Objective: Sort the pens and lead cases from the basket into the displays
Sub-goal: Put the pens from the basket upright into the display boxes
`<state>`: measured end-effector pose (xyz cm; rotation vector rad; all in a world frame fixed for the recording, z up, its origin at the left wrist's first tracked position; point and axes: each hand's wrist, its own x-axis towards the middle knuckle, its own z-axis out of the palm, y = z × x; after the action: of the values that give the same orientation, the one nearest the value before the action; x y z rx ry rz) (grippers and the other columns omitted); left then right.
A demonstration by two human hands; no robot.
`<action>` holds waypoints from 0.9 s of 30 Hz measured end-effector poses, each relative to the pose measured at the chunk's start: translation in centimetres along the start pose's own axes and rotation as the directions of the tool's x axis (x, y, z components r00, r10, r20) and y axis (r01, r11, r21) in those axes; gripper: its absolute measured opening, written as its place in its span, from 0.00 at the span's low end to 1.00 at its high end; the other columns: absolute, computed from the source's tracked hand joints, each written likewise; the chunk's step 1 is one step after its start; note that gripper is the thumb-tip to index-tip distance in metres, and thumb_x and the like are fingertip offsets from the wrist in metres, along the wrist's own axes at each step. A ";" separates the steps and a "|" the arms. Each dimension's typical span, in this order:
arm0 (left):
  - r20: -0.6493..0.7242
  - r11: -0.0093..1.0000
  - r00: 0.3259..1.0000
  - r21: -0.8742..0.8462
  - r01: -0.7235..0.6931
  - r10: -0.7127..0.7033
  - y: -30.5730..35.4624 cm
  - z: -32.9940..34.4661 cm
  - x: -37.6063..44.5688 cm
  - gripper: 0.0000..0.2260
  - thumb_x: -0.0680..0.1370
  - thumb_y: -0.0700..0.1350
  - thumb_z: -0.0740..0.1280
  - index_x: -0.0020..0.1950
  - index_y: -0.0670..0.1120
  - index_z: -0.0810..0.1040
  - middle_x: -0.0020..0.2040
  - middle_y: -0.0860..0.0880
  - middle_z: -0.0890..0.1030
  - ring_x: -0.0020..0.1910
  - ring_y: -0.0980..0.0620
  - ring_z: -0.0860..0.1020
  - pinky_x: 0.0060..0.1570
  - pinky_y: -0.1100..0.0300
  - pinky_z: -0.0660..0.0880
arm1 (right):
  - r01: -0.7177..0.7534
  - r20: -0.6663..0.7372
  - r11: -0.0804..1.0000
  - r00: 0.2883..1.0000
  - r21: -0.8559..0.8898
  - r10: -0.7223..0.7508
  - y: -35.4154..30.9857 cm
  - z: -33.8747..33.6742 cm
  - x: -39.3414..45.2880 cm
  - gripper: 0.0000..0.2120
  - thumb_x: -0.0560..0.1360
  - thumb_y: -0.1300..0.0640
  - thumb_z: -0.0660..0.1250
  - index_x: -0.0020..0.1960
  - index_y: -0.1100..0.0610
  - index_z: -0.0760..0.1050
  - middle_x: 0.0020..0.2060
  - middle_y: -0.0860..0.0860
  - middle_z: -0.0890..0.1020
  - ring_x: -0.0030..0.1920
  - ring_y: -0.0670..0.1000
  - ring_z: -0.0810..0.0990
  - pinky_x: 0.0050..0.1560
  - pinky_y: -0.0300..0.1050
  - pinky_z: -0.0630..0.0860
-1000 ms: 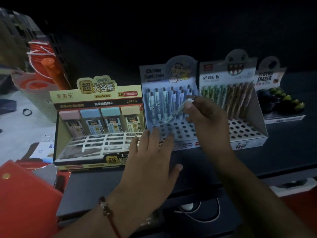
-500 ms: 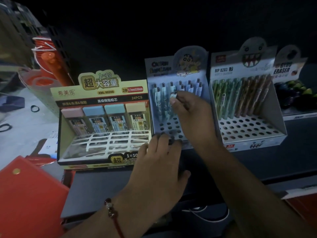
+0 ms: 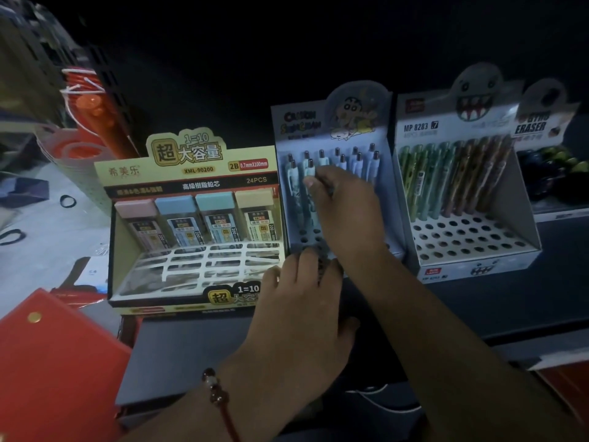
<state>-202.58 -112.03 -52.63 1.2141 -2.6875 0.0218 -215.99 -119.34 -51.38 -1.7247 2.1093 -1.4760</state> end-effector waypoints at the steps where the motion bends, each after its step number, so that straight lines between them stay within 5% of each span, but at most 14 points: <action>1: -0.005 1.000 1.000 0.004 -0.001 0.001 -0.1 0.1 0.0 0.27 0.71 0.61 0.60 0.67 0.50 0.71 0.63 0.47 0.71 0.62 0.45 0.71 0.61 0.47 0.71 | -0.008 -0.005 1.000 1.000 -0.008 0.008 0.0 0.0 0.0 0.12 0.83 0.51 0.62 0.44 0.56 0.77 0.33 0.47 0.77 0.33 0.46 0.74 0.33 0.42 0.69; 4: -0.017 1.000 1.000 -0.002 0.001 -0.001 0.0 0.2 0.0 0.27 0.70 0.61 0.61 0.65 0.49 0.72 0.62 0.46 0.73 0.60 0.44 0.73 0.59 0.46 0.73 | -0.015 0.000 1.000 1.000 -0.019 0.015 0.3 -0.1 -0.2 0.11 0.82 0.54 0.62 0.44 0.56 0.78 0.36 0.49 0.80 0.36 0.49 0.78 0.37 0.46 0.75; 6: -0.018 1.000 1.000 -0.002 0.008 -0.008 0.1 0.2 -0.1 0.27 0.71 0.60 0.61 0.67 0.49 0.71 0.64 0.45 0.72 0.63 0.43 0.72 0.61 0.45 0.72 | -0.042 0.049 0.999 0.998 -0.012 0.043 0.5 -0.5 -1.0 0.09 0.82 0.57 0.63 0.56 0.55 0.82 0.49 0.50 0.85 0.46 0.48 0.82 0.47 0.45 0.79; 9: 0.000 1.000 1.000 -0.001 -0.003 0.003 0.1 -0.1 -0.4 0.27 0.75 0.60 0.61 0.71 0.50 0.66 0.68 0.46 0.68 0.68 0.44 0.67 0.67 0.47 0.66 | -0.067 0.131 0.998 0.989 0.000 0.066 0.0 -2.2 -2.6 0.18 0.81 0.58 0.64 0.71 0.52 0.74 0.62 0.48 0.81 0.56 0.46 0.80 0.54 0.37 0.75; 14: -0.013 0.999 0.999 -0.030 -0.036 0.035 0.2 -1.7 -1.4 0.26 0.78 0.59 0.59 0.74 0.52 0.62 0.70 0.48 0.67 0.69 0.45 0.66 0.67 0.50 0.64 | 0.025 0.144 0.995 0.990 -0.093 -0.012 -3.5 -8.6 -5.7 0.20 0.82 0.53 0.63 0.73 0.50 0.70 0.71 0.49 0.74 0.64 0.50 0.76 0.63 0.42 0.72; 19: -0.043 0.979 0.986 -0.126 -0.162 0.158 4.2 -4.2 -3.0 0.28 0.80 0.61 0.59 0.77 0.55 0.57 0.77 0.52 0.58 0.74 0.47 0.59 0.71 0.50 0.61 | 0.055 0.184 0.925 0.983 -0.377 0.016 -1.7 -18.6 -13.9 0.19 0.80 0.53 0.64 0.71 0.53 0.74 0.68 0.52 0.76 0.67 0.55 0.74 0.67 0.53 0.72; 22: 0.040 0.917 0.948 -0.269 -0.294 0.315 10.5 -5.2 -4.9 0.28 0.80 0.65 0.52 0.78 0.61 0.48 0.78 0.60 0.47 0.76 0.53 0.51 0.73 0.53 0.57 | -0.090 0.102 0.819 0.979 -0.566 0.178 1.3 -25.1 -20.8 0.15 0.78 0.54 0.65 0.64 0.50 0.76 0.61 0.48 0.78 0.63 0.55 0.75 0.62 0.47 0.71; 27: 0.045 0.728 0.743 -0.248 -0.639 0.668 23.2 -3.4 -9.2 0.27 0.80 0.63 0.53 0.77 0.57 0.56 0.78 0.53 0.55 0.75 0.50 0.57 0.72 0.52 0.56 | -0.317 -0.100 0.666 0.934 -0.675 0.343 5.4 -33.2 -33.7 0.21 0.67 0.58 0.75 0.60 0.58 0.81 0.55 0.56 0.84 0.56 0.60 0.83 0.58 0.57 0.78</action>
<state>-213.32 -89.48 -49.43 0.1515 -2.9838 -0.2558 -225.73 -72.80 -53.77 -1.3338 2.9794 -0.5708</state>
